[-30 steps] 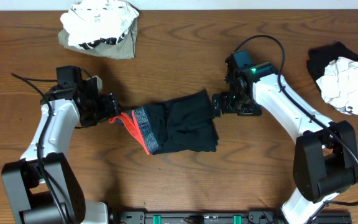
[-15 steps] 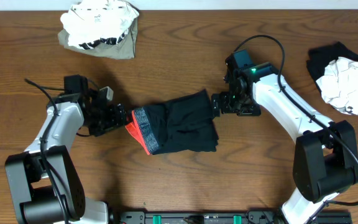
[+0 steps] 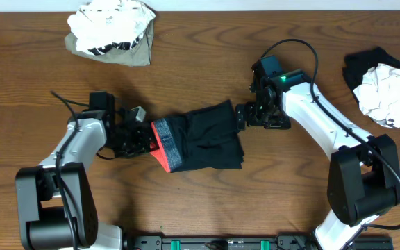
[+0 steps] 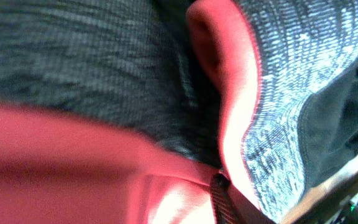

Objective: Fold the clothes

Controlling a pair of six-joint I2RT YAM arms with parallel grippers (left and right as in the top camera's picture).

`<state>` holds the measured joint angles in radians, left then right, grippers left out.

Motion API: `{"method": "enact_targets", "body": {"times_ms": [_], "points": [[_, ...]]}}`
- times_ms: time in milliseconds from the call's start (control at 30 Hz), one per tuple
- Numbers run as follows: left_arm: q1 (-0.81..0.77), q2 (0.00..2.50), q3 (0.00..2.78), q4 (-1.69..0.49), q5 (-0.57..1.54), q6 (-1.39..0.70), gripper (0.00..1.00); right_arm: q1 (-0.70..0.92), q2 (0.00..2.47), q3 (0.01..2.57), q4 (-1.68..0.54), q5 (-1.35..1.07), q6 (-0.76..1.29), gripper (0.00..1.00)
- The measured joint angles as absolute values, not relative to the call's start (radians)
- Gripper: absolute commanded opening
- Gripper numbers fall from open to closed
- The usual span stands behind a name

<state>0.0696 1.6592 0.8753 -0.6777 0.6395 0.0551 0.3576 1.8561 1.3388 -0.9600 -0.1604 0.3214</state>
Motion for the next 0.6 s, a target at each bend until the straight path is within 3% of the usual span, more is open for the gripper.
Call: {"method": "enact_targets", "body": {"times_ms": [333, 600], "points": [[-0.017, 1.635, 0.875, -0.71, 0.701, 0.06, 0.3, 0.36, 1.856, 1.339, -0.96, -0.161, 0.321, 0.99], [-0.017, 1.44, 0.876, -0.709, 0.754, 0.048, 0.26, 0.366, 1.856, 1.339, -0.952, -0.165, 0.321, 0.99]]}}
